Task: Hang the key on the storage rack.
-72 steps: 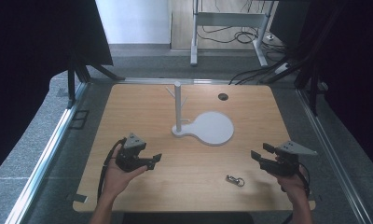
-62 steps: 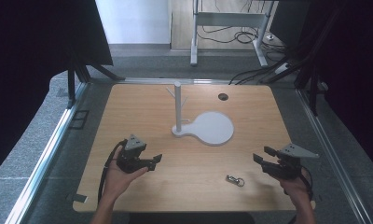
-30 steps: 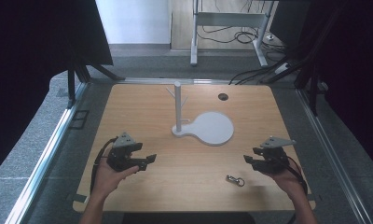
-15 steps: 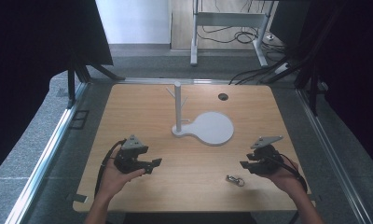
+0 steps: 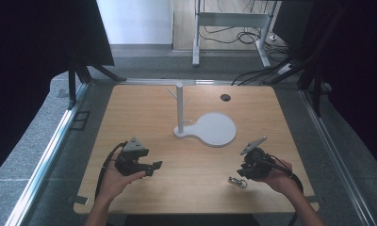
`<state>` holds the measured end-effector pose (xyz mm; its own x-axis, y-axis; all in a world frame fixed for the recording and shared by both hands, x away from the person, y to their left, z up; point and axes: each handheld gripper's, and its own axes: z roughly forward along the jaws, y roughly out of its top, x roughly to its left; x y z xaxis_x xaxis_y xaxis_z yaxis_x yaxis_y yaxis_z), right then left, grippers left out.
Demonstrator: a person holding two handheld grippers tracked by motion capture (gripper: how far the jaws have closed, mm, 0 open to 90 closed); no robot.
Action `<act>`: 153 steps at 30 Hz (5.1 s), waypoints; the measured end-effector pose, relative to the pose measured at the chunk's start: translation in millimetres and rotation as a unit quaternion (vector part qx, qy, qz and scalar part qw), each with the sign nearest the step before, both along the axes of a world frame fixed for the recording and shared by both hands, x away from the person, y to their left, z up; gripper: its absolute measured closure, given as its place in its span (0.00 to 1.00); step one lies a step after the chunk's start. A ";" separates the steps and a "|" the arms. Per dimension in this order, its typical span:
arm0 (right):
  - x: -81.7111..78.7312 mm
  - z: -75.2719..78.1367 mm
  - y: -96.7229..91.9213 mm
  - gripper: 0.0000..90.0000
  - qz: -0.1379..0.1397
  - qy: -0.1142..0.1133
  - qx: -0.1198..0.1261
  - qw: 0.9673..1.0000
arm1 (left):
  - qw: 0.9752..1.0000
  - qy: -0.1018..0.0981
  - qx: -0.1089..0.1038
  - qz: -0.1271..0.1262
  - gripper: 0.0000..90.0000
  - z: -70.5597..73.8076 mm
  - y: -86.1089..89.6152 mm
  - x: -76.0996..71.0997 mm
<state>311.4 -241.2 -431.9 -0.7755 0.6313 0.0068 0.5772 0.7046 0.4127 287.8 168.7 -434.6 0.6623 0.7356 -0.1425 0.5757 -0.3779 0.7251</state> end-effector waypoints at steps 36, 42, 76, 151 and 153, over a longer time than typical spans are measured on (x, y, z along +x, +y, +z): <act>-0.6 -41.4 24.4 0.88 0.051 0.059 -0.078 0.994 | 1.000 0.015 0.009 0.001 0.30 -9.3 3.7 5.7; -3.1 -40.8 26.7 0.90 0.060 0.057 -0.086 0.993 | 1.000 0.016 0.013 0.000 0.30 -9.8 2.3 5.7; -11.2 -38.5 27.2 0.93 0.051 0.035 -0.095 0.994 | 1.000 0.016 0.022 -0.002 0.30 -15.7 -0.3 8.0; -3.8 -3.5 28.7 0.82 0.038 0.010 -0.050 0.998 | 0.999 0.019 0.026 -0.004 0.30 -18.7 -0.7 9.1; -2.3 -0.6 29.0 0.81 0.038 0.007 -0.050 0.998 | 0.999 0.019 0.027 -0.004 0.30 -18.5 -0.4 9.3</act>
